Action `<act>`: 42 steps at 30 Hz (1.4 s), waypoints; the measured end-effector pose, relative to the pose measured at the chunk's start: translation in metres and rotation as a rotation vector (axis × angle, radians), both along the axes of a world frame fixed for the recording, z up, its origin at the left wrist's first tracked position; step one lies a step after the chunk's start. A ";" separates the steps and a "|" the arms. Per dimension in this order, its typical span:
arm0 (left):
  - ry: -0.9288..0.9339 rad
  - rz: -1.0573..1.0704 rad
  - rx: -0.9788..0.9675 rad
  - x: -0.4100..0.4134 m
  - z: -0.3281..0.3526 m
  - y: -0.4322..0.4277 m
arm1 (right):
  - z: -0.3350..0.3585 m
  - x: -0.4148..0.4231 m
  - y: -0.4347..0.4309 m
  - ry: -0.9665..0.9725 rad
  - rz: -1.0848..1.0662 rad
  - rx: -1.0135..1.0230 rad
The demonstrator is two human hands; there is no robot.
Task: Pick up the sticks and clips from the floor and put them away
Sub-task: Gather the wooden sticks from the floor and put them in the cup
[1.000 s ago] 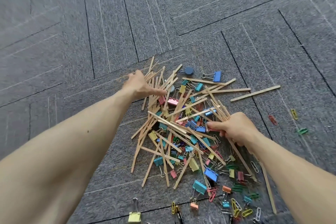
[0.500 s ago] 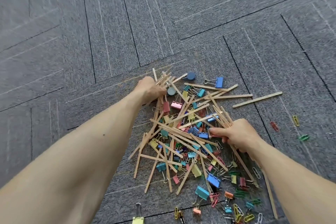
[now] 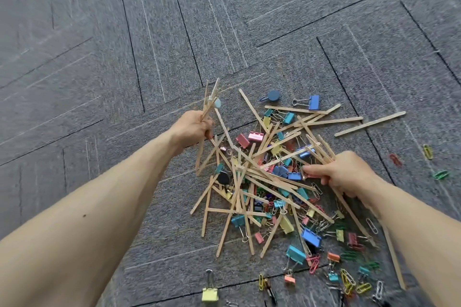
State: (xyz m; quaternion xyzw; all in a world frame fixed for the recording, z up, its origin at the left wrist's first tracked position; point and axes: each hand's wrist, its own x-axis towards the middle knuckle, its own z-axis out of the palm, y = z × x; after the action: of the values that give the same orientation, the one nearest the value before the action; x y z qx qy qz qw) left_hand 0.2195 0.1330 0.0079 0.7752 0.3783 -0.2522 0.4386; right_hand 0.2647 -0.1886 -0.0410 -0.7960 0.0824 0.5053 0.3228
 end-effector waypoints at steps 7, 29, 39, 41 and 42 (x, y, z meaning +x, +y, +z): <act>-0.034 0.097 0.089 -0.010 -0.008 0.006 | -0.004 0.001 -0.001 0.031 -0.002 0.007; 0.350 0.074 -0.163 -0.016 0.030 0.025 | -0.006 0.003 -0.001 -0.003 -0.010 -0.002; 0.133 0.265 0.180 -0.023 -0.026 -0.029 | -0.005 0.003 -0.002 0.013 -0.025 0.006; 0.097 0.224 0.206 -0.013 -0.031 -0.043 | -0.005 0.003 -0.001 0.018 -0.032 0.011; 0.090 0.203 0.202 -0.009 -0.033 -0.048 | -0.005 0.003 -0.001 0.018 -0.033 0.014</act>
State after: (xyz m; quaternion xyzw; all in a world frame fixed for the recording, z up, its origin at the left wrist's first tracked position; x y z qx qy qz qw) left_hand 0.2109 0.0847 -0.0247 0.7610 0.4975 -0.2018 0.3641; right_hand 0.2675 -0.1899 -0.0457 -0.7876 0.0951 0.5077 0.3359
